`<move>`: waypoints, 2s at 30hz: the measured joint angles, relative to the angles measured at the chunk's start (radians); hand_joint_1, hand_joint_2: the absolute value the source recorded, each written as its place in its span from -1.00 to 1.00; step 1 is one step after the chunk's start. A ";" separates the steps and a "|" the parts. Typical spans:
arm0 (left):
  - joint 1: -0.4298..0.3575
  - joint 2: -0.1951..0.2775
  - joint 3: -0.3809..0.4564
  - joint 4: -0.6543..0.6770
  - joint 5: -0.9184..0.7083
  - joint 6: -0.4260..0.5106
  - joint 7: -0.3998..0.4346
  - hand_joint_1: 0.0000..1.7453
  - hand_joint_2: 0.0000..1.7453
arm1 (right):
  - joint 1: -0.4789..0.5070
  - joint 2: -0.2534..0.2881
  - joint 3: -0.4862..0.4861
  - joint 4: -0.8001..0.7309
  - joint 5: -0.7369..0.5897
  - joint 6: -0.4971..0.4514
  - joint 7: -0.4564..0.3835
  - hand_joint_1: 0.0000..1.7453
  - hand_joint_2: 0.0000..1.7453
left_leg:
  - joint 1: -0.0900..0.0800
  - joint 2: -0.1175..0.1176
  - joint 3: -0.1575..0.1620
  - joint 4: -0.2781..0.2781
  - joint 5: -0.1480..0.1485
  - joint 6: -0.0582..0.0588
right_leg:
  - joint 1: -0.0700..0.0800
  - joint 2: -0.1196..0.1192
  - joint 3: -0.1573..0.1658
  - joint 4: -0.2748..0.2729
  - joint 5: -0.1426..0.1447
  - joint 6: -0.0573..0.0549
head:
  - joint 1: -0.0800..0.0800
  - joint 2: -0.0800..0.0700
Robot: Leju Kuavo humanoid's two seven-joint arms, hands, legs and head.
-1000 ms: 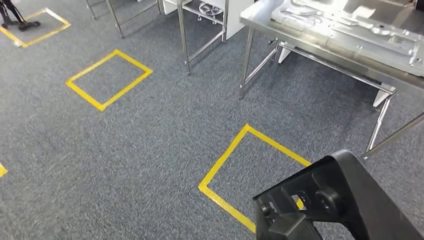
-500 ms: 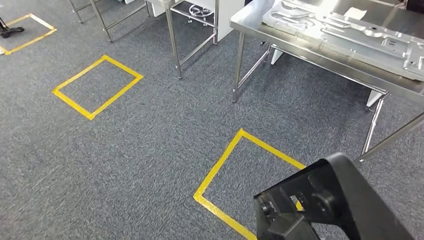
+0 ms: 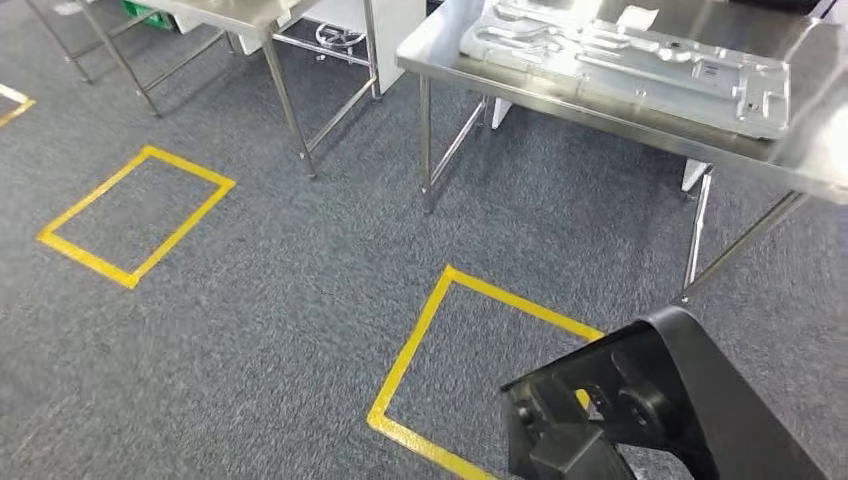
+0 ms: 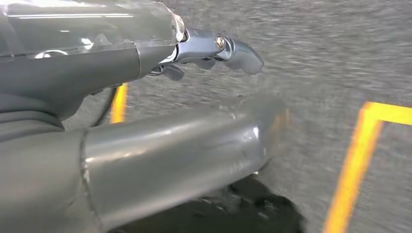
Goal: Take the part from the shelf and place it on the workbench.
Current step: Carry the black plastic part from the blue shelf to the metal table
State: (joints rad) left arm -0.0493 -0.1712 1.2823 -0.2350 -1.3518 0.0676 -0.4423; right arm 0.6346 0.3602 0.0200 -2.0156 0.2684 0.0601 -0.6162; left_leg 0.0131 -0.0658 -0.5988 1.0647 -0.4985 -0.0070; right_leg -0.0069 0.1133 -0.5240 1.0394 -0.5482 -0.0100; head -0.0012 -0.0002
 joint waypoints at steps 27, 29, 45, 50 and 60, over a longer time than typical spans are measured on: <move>-0.002 0.004 0.014 0.000 0.008 -0.003 0.002 -1.00 -1.00 | -0.004 0.001 0.023 -0.005 0.037 -0.052 0.013 1.00 1.00 | 0.011 0.047 0.000 0.060 -0.012 -0.019 | -0.005 -0.087 0.018 -0.031 0.021 0.001 | -0.001 0.000; 0.001 0.005 0.015 0.000 0.008 -0.004 0.003 -1.00 -1.00 | -0.007 0.001 0.025 -0.004 0.029 -0.046 0.014 1.00 1.00 | 0.012 0.016 0.029 -0.013 0.011 -0.012 | -0.005 -0.073 0.018 -0.025 0.012 0.013 | 0.000 0.000; -0.004 0.001 0.015 0.000 0.005 -0.006 0.009 -1.00 -1.00 | -0.007 0.000 0.028 0.002 0.031 -0.059 0.018 1.00 1.00 | 0.007 0.086 0.099 -0.044 -0.044 0.012 | 0.008 -0.120 -0.053 -0.002 0.061 0.019 | 0.009 0.000; -0.008 0.003 0.015 0.000 -0.001 -0.006 0.008 -1.00 -1.00 | -0.007 0.000 0.028 0.001 0.044 -0.074 0.017 1.00 1.00 | 0.006 0.081 0.087 0.011 -0.084 -0.012 | -0.002 -0.113 -0.027 -0.034 0.059 -0.005 | 0.004 0.000; -0.004 0.016 0.016 0.000 -0.007 -0.015 0.014 -1.00 -1.00 | -0.021 -0.004 0.033 -0.004 0.089 -0.173 0.031 1.00 1.00 | -0.001 0.070 0.030 -0.015 0.011 0.004 | 0.006 -0.096 0.040 -0.031 0.001 0.007 | 0.001 0.000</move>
State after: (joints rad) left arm -0.0531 -0.1556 1.2982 -0.2350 -1.3583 0.0528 -0.4285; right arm 0.6133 0.3557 0.0533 -2.0196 0.3577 -0.1132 -0.5850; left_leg 0.0126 0.0045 -0.5689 1.0494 -0.4875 -0.0034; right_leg -0.0009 0.0169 -0.4843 1.0086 -0.5477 -0.0031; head -0.0004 0.0000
